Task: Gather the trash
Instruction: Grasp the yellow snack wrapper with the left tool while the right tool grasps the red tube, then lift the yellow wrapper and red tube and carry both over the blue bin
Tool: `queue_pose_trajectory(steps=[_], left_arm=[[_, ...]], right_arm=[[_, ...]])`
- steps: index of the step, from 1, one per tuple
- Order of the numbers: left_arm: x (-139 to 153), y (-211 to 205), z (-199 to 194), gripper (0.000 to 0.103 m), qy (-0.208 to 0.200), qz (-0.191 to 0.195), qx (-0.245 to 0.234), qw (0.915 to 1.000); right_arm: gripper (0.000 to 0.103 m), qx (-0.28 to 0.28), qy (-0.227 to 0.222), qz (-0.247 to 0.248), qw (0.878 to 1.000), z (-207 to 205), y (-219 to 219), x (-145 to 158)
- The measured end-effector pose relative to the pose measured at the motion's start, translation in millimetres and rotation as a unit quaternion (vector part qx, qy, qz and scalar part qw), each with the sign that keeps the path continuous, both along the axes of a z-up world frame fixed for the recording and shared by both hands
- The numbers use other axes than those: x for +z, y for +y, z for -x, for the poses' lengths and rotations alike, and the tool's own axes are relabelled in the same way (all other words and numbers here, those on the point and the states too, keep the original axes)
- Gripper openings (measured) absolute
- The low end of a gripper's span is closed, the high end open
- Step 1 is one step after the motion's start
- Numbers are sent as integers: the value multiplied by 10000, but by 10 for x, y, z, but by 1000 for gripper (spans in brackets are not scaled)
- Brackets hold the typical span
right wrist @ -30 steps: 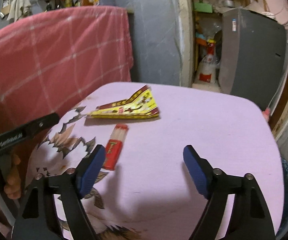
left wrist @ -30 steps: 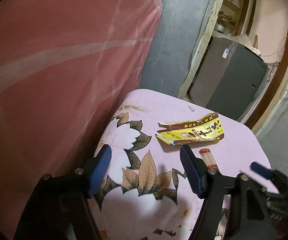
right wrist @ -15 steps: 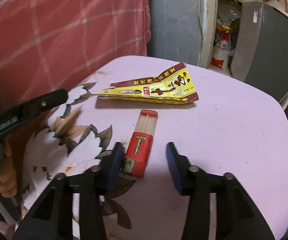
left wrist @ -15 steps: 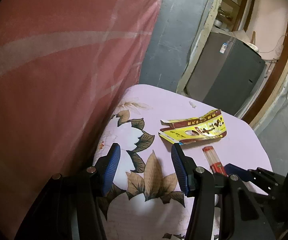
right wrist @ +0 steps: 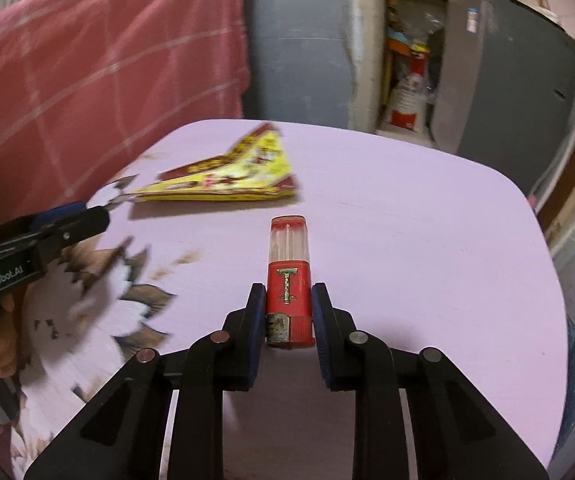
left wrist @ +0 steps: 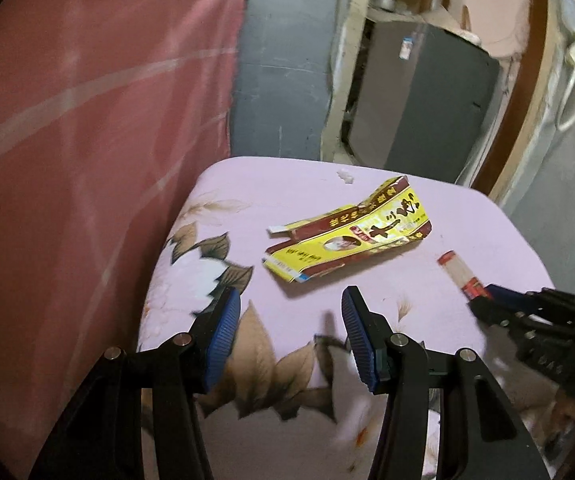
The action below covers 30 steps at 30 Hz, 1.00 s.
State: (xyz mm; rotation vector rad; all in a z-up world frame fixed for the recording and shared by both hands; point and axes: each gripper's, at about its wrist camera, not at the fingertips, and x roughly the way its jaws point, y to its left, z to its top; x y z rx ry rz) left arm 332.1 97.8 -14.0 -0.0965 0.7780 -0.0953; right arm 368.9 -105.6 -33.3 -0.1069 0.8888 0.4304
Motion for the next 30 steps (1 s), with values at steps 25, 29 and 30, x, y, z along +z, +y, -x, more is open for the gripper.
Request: queue_pose_trajectory(steps=[25,29,30], left_arm=[[-205,-569,-165,3,-255,-1811,-676,9808],[-153,-597,-53,0,-234,-1544,-686,9853],[-135,-595,-14,0,-217,-1418,-684,9873]], right_arm=[[21,-81,34,-424,9991,-10,-259,13],[21,-72,14,-481,9988,43,-294,23],[21,-73,2,-490,9988,58,-298,29]])
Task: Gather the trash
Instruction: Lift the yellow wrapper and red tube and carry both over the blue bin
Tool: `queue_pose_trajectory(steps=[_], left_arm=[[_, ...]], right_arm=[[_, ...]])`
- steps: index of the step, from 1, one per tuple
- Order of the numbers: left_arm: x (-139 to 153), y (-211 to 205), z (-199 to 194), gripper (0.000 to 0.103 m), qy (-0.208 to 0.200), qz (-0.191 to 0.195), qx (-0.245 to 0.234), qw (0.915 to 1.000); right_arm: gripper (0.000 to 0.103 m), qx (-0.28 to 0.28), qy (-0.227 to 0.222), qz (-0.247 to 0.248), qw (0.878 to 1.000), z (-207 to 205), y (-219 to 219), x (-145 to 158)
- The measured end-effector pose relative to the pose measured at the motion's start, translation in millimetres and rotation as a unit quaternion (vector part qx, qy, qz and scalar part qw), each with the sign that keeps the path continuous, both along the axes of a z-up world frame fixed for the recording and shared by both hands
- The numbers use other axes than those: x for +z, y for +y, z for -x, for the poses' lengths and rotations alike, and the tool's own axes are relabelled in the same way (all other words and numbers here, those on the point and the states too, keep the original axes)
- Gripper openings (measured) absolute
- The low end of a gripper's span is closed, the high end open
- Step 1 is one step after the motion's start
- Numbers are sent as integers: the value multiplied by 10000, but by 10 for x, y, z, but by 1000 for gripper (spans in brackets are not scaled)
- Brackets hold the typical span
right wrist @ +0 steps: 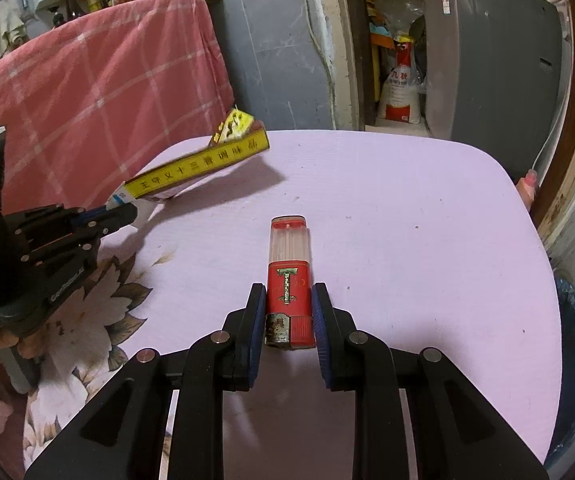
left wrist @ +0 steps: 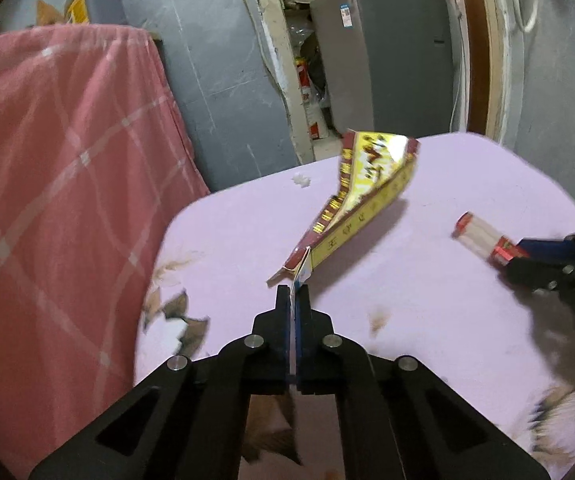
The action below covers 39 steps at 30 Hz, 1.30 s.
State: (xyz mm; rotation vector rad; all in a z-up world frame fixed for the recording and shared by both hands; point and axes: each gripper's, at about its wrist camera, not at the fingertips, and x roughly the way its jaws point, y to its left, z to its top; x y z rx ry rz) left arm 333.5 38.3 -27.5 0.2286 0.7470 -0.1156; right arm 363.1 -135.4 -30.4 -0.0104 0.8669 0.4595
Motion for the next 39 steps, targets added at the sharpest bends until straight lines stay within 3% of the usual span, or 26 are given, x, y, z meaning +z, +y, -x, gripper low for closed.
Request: queue_pose_trajectory(steps=[9,20,29,39], left_arm=[[114,-181,286,0,222,790,42,9966],[293,-545,409,0,627,1550,-80,9859],[333,-956,490,0,500,1778,-93,9828],[335,-1694,452,0,330,1980,-301,9792]], right_arm=[[21,-85,-229,-112,9996,223,-186,96],[21,-471,-566,-344,9967,515,-677,229],[21,-881,-873,-489,9911,668,-1104,285],[21,-1577,-1276,-499,9779,791,-1840,339]])
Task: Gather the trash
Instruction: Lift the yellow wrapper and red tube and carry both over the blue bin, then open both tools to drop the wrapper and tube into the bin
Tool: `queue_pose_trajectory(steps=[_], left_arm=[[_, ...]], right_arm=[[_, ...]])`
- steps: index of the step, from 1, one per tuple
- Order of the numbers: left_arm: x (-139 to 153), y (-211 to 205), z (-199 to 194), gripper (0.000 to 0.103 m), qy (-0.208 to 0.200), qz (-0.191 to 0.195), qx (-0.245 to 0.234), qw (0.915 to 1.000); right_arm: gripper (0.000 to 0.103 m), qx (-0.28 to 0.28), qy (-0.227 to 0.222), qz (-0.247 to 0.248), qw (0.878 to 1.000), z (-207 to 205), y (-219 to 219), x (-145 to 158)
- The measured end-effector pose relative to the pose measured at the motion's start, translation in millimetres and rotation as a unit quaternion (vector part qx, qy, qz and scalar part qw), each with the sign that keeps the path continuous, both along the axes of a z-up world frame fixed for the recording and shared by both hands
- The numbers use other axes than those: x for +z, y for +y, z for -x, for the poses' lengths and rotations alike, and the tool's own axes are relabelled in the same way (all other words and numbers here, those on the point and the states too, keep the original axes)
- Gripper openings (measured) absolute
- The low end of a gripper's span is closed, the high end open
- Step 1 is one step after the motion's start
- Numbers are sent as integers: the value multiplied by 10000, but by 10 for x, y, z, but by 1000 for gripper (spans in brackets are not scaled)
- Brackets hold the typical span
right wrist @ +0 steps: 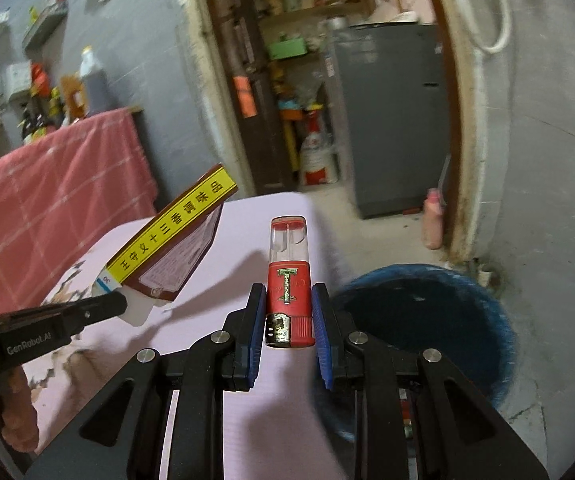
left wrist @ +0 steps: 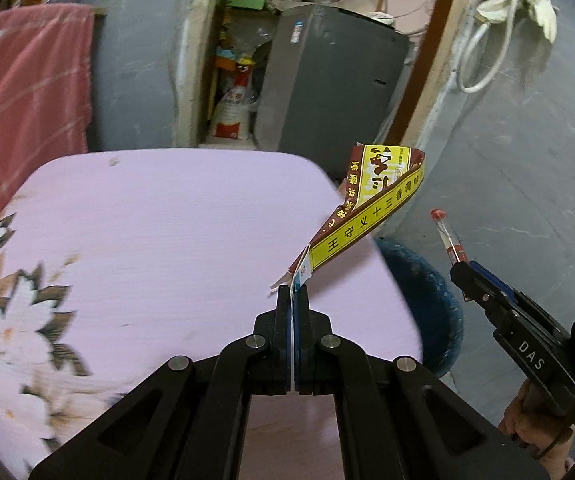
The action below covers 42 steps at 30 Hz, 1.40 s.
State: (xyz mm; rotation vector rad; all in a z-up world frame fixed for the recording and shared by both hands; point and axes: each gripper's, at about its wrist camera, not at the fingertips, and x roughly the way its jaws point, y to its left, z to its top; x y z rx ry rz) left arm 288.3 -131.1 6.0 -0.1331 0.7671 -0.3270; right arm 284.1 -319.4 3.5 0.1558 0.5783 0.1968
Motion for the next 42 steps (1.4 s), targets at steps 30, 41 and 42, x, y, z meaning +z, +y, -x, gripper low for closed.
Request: queue_pose_trajectory(steps=[30,41,42], left_arm=[[-653,-1806,-427,0,367,-350,-752,9959],[-409,-1659,-285,6,-16,32,-733,9973],[-364,-1626,-255,12,-111,43,-714,9974]], right_arm=[[21,-978,561,-567,9920,-61,-1485,-644],[31,-998,249,-635,9927,18,-1485,-464],[33,-1011,191,-631,9927,35,-1482,-422]])
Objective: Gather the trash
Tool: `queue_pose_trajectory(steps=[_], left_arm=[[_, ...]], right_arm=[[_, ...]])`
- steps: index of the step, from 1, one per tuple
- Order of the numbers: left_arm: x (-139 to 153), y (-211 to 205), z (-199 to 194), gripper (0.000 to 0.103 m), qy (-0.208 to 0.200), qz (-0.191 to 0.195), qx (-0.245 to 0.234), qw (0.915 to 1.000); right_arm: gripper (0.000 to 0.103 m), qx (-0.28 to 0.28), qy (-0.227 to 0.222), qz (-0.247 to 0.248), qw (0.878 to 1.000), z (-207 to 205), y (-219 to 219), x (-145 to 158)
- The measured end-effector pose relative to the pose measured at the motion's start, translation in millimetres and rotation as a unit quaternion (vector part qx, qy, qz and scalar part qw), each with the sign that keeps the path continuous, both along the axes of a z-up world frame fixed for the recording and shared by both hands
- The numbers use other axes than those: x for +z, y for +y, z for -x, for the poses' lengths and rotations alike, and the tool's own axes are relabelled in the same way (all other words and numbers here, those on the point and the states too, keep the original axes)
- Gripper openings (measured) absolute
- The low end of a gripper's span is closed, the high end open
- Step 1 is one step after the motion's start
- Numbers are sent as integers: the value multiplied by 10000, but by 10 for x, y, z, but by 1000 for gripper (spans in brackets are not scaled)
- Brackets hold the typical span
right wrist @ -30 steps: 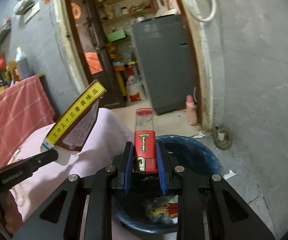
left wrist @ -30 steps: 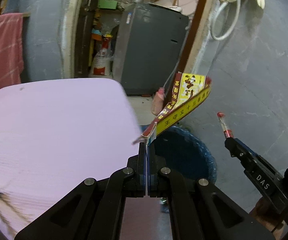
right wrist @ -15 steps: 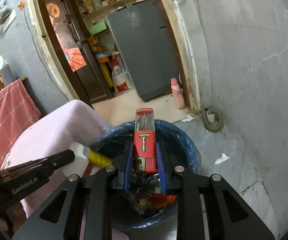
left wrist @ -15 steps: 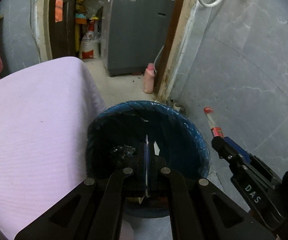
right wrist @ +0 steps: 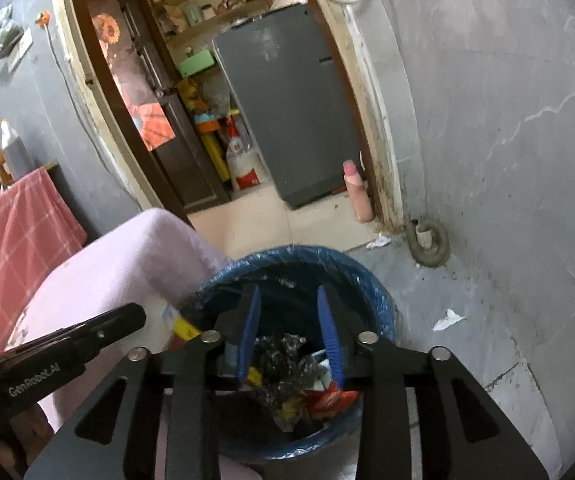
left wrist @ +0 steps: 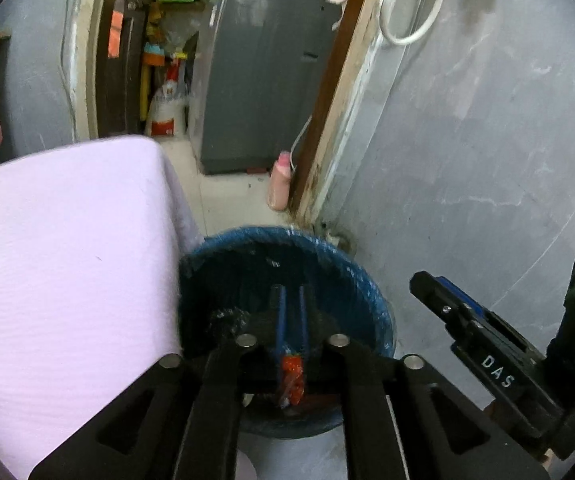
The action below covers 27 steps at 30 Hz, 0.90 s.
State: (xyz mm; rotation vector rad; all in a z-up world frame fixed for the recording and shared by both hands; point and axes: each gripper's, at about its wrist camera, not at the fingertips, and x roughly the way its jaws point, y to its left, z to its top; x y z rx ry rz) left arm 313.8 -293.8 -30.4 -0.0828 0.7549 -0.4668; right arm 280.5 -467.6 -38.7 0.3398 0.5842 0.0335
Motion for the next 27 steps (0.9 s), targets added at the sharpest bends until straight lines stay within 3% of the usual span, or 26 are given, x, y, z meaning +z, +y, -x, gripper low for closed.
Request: queue_pose_trajectory(steps=[3,6,10,12,16,19,21,23,27], left_arm=[[133,88,91,27,-226,88,65,9997],[267,175,167,30,-394,112,116,9991],[441,335,307,39,-667,165,221,9974],[528,432,383,54,-822,199,313,9959],[677,676,548,66,-1047,300,523,9927],[767,882,698,83,-1193,382,707,9896],[827,1001,788,91,-1300,421,817,9872],[883,1117,874,93,-1364,443,904,9855],[990,1323,1075,99,-1505,481,1030,9820]], right_arm=[[36,-28,-206,5,9998,66,34,146],[50,-47,-437,20,9990,146,90,285],[59,-49,-785,162,9968,307,215,501],[67,-67,-926,223,9954,392,260,596],[78,-108,-1152,340,9927,575,373,785],[84,-92,-1226,433,9915,676,466,892],[95,-87,-1296,506,9902,760,536,957],[103,-84,-1386,588,9886,858,617,1031],[103,-52,-1479,663,9868,1020,743,1139]])
